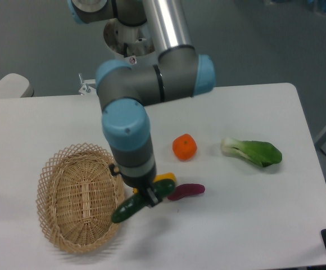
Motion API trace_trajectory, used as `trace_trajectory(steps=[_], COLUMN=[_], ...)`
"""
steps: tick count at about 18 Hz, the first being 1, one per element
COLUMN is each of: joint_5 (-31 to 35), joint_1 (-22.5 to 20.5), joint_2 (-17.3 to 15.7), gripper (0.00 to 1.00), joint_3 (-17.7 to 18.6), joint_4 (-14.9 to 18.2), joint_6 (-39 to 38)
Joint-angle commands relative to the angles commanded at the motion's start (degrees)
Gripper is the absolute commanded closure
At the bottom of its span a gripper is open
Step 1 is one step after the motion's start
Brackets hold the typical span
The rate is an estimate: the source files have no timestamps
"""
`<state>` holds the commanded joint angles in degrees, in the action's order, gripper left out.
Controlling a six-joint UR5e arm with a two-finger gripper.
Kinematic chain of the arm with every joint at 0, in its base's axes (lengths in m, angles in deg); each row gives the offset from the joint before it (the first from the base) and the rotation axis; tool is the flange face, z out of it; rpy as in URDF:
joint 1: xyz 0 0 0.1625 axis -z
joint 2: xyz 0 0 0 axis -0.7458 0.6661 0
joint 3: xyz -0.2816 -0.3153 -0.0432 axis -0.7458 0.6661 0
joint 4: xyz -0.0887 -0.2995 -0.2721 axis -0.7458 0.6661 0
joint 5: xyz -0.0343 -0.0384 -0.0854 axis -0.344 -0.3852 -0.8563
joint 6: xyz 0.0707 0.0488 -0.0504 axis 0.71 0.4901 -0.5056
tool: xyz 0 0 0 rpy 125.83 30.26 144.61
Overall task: Pick up the cucumber from the table
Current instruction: 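Lift the cucumber and carry it toward the wicker basket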
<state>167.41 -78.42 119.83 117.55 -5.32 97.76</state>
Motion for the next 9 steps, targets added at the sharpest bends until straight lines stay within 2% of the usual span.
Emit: trace_trajectory(steps=[9], joint_5=[-1.8], joint_1=[0.3], joint_2=[-1.5], gripper=[0.86], joint_3=[1.0], joint_4=[0.2], joint_6=[-1.1])
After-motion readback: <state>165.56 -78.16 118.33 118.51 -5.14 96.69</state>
